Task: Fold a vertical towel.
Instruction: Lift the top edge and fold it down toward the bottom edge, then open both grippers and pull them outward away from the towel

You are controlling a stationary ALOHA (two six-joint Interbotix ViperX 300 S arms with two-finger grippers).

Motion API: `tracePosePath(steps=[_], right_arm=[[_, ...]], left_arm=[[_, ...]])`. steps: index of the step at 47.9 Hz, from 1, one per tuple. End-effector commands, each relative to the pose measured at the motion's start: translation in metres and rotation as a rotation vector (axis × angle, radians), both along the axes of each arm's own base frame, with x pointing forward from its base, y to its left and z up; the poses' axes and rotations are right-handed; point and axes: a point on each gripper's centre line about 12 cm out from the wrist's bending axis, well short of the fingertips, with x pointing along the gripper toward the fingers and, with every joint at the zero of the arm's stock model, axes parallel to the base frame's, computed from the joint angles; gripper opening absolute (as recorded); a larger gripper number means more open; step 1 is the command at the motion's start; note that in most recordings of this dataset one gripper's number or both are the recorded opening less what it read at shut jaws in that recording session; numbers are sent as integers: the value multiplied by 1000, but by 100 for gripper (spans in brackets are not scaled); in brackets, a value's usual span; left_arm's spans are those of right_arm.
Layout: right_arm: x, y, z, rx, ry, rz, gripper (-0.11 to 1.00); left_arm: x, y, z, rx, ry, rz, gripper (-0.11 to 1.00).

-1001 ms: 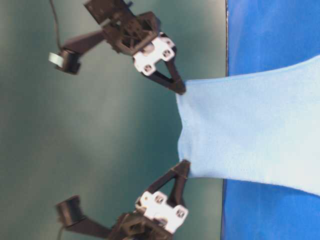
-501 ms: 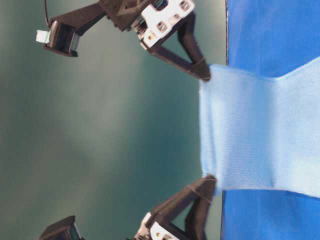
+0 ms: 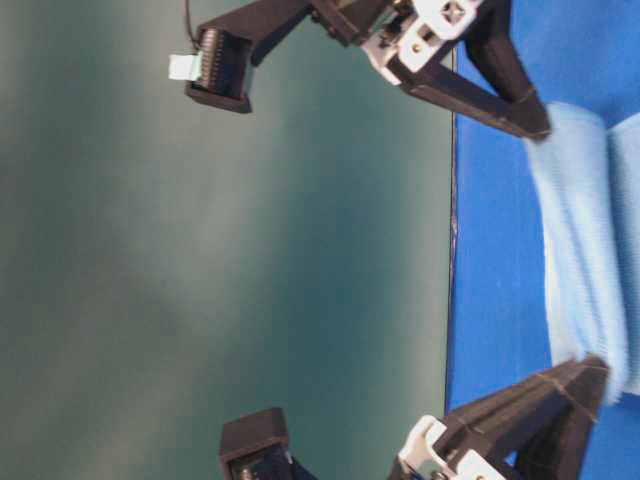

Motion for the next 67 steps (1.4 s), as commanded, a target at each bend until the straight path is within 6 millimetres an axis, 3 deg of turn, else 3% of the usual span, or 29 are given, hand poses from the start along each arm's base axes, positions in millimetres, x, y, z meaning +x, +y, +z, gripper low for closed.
tracePosePath(steps=[1, 12, 25, 27, 31, 34, 38, 43, 47, 56, 67], right_arm=[[4, 5, 1, 6, -19, 9, 4], [10, 17, -6, 12, -10, 40, 4], [12, 17, -5, 20, -17, 32, 5], [12, 17, -4, 21, -20, 31, 5], [13, 17, -4, 20, -21, 32, 6], [14, 19, -4, 20, -21, 38, 24], [14, 24, -4, 20, -16, 52, 48], [14, 30, -2, 24, -9, 66, 68], [12, 35, 1, 36, -4, 69, 64], [3, 47, 26, 55, -29, 86, 64], [-10, 48, 86, 48, -188, 101, 64]], left_arm=[[4, -8, 6, -5, -25, -18, 4], [3, -12, 5, -9, -23, -29, 4], [7, -14, 8, -9, -38, -33, 5], [7, -14, 8, -9, -40, -33, 10], [7, -15, 8, -8, -40, -36, 30], [8, -17, 8, -8, -41, -44, 49], [7, -22, 9, -9, -38, -56, 66], [6, -26, 12, -9, -38, -70, 66], [3, -32, 17, -10, -38, -87, 63], [-4, -45, 38, -13, -45, -127, 62], [-17, -49, 90, -22, -132, -146, 62]])
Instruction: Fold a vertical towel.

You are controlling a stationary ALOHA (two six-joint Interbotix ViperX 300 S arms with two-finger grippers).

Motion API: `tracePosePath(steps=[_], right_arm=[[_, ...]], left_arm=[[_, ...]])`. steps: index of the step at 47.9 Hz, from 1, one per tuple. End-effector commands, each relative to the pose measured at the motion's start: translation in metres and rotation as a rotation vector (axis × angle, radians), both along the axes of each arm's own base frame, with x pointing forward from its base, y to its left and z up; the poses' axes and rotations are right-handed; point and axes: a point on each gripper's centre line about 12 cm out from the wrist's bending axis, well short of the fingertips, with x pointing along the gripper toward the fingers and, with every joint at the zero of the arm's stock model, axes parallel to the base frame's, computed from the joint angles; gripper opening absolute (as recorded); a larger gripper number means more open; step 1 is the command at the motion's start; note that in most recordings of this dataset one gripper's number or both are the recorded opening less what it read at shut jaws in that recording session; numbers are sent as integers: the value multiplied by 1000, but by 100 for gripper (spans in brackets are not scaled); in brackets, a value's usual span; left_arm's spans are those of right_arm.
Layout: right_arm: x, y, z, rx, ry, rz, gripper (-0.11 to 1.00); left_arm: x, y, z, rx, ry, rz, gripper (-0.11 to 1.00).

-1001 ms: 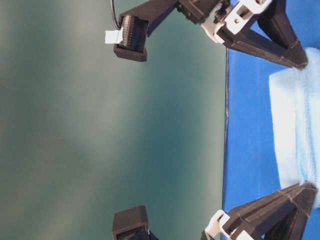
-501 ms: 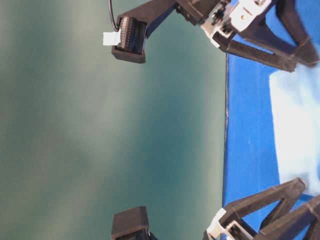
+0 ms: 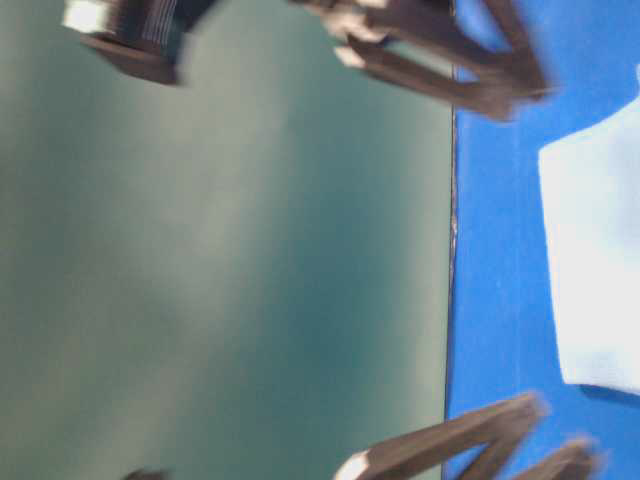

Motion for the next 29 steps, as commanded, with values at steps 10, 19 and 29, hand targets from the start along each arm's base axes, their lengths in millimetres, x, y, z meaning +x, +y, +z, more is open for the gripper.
tracePosePath(steps=[10, 19, 29], right_arm=[[-28, -1, 83, -26, -233, 21, 64], [-59, -6, 112, -56, -299, 24, 64], [-102, -12, 129, -75, -368, 9, 64]], left_arm=[[-26, 4, 76, -20, -202, -6, 62], [-62, 17, 111, -30, -329, 19, 62], [-108, 33, 123, -13, -394, 57, 61]])
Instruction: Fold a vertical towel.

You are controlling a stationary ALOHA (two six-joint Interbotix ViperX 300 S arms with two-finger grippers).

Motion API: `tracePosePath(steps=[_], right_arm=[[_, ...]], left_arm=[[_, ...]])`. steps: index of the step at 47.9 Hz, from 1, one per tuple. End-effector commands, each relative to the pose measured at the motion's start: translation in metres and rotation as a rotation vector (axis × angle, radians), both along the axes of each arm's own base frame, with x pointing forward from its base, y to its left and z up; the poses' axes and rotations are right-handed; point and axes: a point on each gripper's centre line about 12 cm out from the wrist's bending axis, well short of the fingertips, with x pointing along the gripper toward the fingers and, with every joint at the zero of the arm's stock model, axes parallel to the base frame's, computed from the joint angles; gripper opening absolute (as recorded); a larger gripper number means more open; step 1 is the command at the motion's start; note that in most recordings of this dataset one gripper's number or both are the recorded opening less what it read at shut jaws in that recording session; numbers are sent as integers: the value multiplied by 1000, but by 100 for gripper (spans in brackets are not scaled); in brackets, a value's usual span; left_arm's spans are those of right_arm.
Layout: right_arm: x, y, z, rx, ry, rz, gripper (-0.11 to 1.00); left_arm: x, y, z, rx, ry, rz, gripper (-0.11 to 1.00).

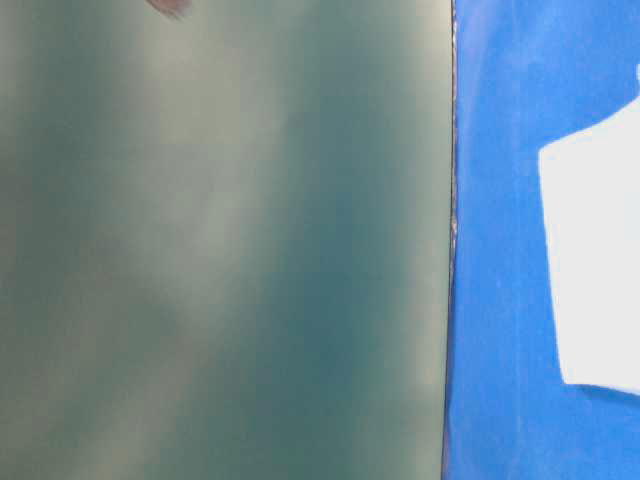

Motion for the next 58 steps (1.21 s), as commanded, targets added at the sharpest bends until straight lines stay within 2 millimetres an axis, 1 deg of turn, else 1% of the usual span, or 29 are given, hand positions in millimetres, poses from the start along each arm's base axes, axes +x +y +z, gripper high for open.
tracePosePath(steps=[1, 2, 9, 16, 23, 25, 30, 35, 58], right_arm=[[-15, -2, 8, -9, -39, -5, 64], [-21, -2, 7, -12, -45, -5, 64], [-46, -8, -6, -9, -69, -32, 64], [-66, -16, -33, 3, -72, -79, 64], [-75, -19, -57, 26, -88, -100, 64], [-76, -20, -66, 28, -85, -106, 64], [-78, -22, -78, 49, -78, -125, 64], [-77, -23, -82, 62, -71, -132, 64], [-77, -23, -80, 62, -71, -133, 64]], left_arm=[[-16, 5, 9, 6, -36, 15, 61], [-21, 7, 8, 9, -38, 19, 61], [-48, 12, 0, 4, -71, 42, 61], [-72, 14, -15, 2, -105, 46, 61], [-86, 15, -33, -1, -111, 46, 61], [-89, 15, -37, -1, -111, 46, 61], [-91, 15, -43, -1, -112, 46, 61], [-91, 15, -45, -1, -105, 49, 61], [-91, 18, -46, -1, -101, 71, 61]])
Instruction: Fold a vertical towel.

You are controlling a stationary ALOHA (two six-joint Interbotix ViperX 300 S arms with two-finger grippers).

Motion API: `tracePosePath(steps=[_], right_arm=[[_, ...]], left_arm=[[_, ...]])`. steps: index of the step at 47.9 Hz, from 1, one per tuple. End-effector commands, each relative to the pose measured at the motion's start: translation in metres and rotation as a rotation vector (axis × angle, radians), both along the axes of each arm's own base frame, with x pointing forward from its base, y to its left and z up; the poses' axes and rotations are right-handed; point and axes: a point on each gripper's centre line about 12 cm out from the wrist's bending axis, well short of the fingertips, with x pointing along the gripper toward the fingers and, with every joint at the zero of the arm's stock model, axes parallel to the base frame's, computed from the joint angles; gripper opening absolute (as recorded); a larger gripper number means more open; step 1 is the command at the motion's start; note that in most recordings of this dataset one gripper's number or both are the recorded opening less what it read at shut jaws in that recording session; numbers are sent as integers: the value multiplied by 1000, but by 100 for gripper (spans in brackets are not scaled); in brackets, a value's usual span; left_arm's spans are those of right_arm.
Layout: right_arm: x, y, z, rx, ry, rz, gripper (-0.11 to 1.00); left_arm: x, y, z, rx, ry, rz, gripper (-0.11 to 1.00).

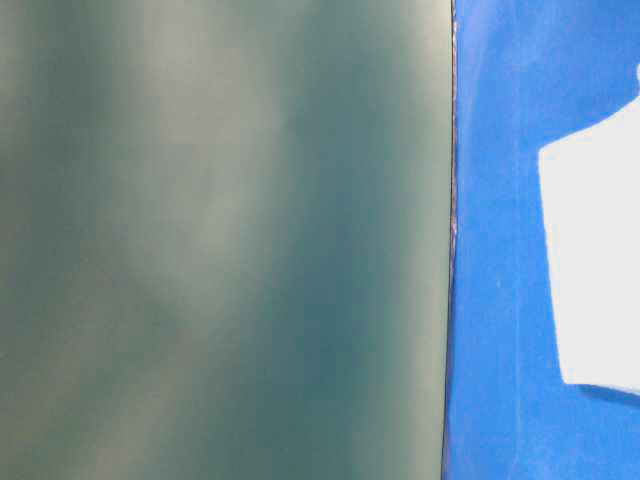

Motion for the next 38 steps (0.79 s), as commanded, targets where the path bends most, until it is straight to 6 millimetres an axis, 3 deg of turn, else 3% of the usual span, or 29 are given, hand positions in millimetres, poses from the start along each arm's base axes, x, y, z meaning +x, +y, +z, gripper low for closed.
tracePosePath(steps=[1, 38], right_arm=[[3, 0, 6, 0, -12, -2, 64], [2, 0, 7, -3, -17, -1, 64]], left_arm=[[1, 1, 4, 0, -5, 5, 61], [0, 1, 2, 0, 8, 4, 61]])
